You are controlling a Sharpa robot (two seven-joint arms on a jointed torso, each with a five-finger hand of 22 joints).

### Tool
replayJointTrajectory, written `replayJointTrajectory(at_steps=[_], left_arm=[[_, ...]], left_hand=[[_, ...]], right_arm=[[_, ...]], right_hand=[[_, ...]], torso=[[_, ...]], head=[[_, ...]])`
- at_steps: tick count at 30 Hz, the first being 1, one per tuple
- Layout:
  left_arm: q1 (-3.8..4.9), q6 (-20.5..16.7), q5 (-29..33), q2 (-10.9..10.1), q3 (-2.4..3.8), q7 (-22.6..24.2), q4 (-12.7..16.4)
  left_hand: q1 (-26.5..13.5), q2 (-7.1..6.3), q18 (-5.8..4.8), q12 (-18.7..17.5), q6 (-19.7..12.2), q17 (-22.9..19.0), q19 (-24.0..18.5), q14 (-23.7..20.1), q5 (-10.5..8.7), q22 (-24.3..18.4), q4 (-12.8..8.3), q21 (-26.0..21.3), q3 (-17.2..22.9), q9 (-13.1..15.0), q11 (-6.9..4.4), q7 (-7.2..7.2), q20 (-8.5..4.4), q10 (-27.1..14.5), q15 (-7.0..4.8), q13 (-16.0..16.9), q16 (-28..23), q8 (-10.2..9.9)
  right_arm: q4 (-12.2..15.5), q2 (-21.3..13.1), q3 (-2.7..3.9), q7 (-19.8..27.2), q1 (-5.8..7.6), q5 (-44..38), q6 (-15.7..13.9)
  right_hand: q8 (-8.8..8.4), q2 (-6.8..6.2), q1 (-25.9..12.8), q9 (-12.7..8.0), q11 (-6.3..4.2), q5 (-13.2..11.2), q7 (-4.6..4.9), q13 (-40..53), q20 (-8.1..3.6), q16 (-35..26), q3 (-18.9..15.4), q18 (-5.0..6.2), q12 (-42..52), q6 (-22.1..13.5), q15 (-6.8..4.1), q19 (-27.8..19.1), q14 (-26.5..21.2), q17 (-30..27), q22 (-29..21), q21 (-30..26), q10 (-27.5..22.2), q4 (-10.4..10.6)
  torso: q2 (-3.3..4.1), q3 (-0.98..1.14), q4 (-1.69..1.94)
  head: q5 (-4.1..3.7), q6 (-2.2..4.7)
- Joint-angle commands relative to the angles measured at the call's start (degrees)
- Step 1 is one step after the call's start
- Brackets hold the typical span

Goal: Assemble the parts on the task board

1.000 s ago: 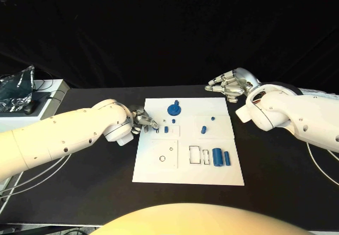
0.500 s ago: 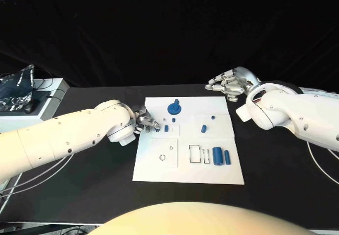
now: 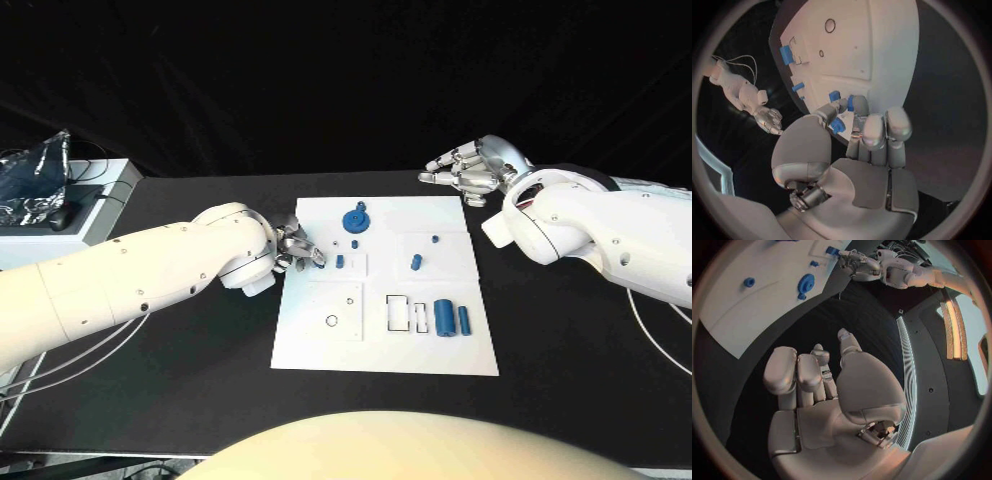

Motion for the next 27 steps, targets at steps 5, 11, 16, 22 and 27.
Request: replayJointTrajectory(at_steps=[5, 11, 16, 22, 27], left_arm=[[-0.01, 2.1, -1.1, 0.2, 0.0, -0.6, -0.2], [-0.02, 2.4, -1.2, 0.4, 0.0, -0.7, -0.4], [-0.02, 2.6, -1.3, 0.6, -0.02, -0.8, -0.7], [-0.02, 2.9, -1.6, 0.6, -0.04, -1.0, -0.8], [-0.03, 3.1, -2.0, 0.6, -0.04, -1.1, -0.9]], left_hand=[[0.6, 1.17, -0.33, -0.1, 2.6, 0.0, 0.5, 0.3, 0.21, 4.0, -2.5, 0.1, 2.2, 18.8, -0.55, -2.76, 0.07, 0.5, -0.19, 0.1, 0.0, 0.3], [0.6, 1.17, -0.33, -0.1, 2.6, 0.0, 0.5, 0.3, 0.21, 4.0, -2.5, 0.1, 2.2, 18.8, -0.55, -2.76, 0.07, 0.5, -0.19, 0.1, 0.0, 0.3], [0.6, 1.17, -0.33, -0.1, 2.6, 0.0, 0.5, 0.3, 0.21, 4.0, -2.5, 0.1, 2.2, 18.8, -0.55, -2.76, 0.07, 0.5, -0.19, 0.1, 0.0, 0.3], [0.6, 1.28, -0.33, -0.1, 2.6, 0.0, 0.5, 0.3, 0.19, 4.0, -2.5, 0.1, 2.2, 19.0, -0.55, -2.73, 0.07, 0.4, -0.18, 0.2, 0.0, 0.3], [0.6, 1.28, -0.33, -0.1, 2.6, 0.0, 0.5, 0.3, 0.19, 4.0, -2.5, 0.1, 2.2, 19.0, -0.55, -2.73, 0.07, 0.4, -0.18, 0.2, 0.0, 0.3]], right_arm=[[0.2, 0.0, 0.03, 0.3, -0.02, -0.5, 0.9], [0.2, 0.0, 0.03, 0.3, -0.03, -0.5, 0.9], [0.2, -0.1, 0.03, 0.3, -0.03, -0.5, 0.9], [0.2, -0.1, 0.03, 0.3, -0.03, -0.5, 0.9], [0.2, -0.1, 0.03, 0.3, -0.03, -0.5, 0.9]], right_hand=[[-0.27, 0.08, -0.2, 0.0, -0.21, -0.1, 0.31, 0.0, -0.19, -0.2, -0.1, -0.15, -0.2, 0.0, -0.26, 2.3, 0.0, 0.0, 7.8, -0.2, 0.0, -0.1], [-0.27, 0.08, -0.2, 0.0, -0.21, -0.1, 0.31, 0.0, -0.19, -0.2, -0.1, -0.15, -0.2, 0.0, -0.26, 2.3, 0.0, 0.0, 7.8, -0.2, 0.0, -0.1], [-0.27, 0.08, -0.2, 0.0, -0.21, -0.1, 0.31, 0.0, -0.19, -0.2, -0.1, -0.15, -0.2, 0.0, -0.26, 2.3, 0.0, 0.0, 7.8, -0.2, 0.0, -0.1], [-0.27, 0.08, -0.2, 0.0, -0.21, -0.1, 0.31, 0.0, -0.19, -0.2, -0.1, -0.15, -0.2, 0.0, -0.26, 2.3, 0.0, 0.0, 7.8, -0.2, 0.0, -0.1], [-0.27, 0.08, -0.2, 0.0, -0.21, -0.1, 0.31, 0.0, -0.19, -0.2, -0.1, -0.15, -0.2, 0.0, -0.26, 2.3, 0.0, 0.0, 7.8, -0.2, 0.0, -0.1]], torso=[[-0.01, 0.01, 0.01], [0.01, -0.01, 0.0], [0.02, -0.01, 0.0], [0.0, 0.0, 0.0], [0.0, -0.02, 0.0]], head=[[0.02, -0.01], [0.05, -0.01], [-0.02, -0.01], [-0.02, -0.01], [-0.04, -0.01]])
